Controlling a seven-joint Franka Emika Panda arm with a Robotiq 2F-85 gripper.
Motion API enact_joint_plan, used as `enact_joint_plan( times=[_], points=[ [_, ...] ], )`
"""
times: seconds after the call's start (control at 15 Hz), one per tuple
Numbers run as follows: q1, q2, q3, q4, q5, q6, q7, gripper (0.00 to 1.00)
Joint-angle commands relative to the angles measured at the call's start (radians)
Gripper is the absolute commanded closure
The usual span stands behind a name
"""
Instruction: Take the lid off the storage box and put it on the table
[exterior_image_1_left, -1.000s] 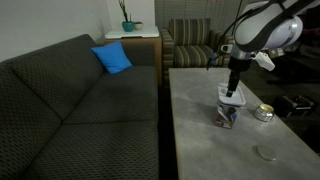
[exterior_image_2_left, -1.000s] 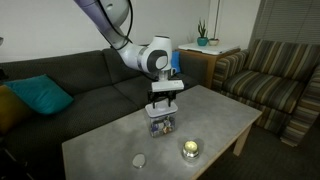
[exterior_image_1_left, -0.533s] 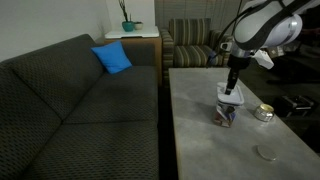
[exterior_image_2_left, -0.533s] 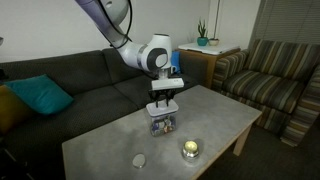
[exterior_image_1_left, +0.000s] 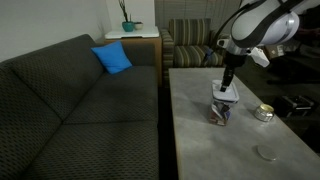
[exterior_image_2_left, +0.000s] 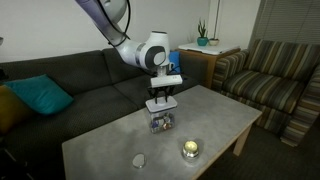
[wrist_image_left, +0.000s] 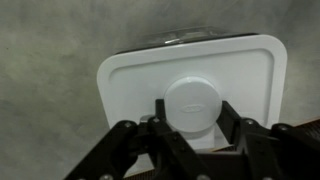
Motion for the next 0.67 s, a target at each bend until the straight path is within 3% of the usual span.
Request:
enact_joint_plan(
  times=[0.0,0.27,0.6],
  points=[
    [-0.005,-0.091,0.017,-0.082,-0.008,0.016,-0.035,0.71],
    [-0.004,-0.172,0.01,-0.152,-0.015,0.019,-0.033,0.71],
    [-0.044,-0.311,0.007,-0.36,-0.036,0.005,-0.028,0.71]
  ],
)
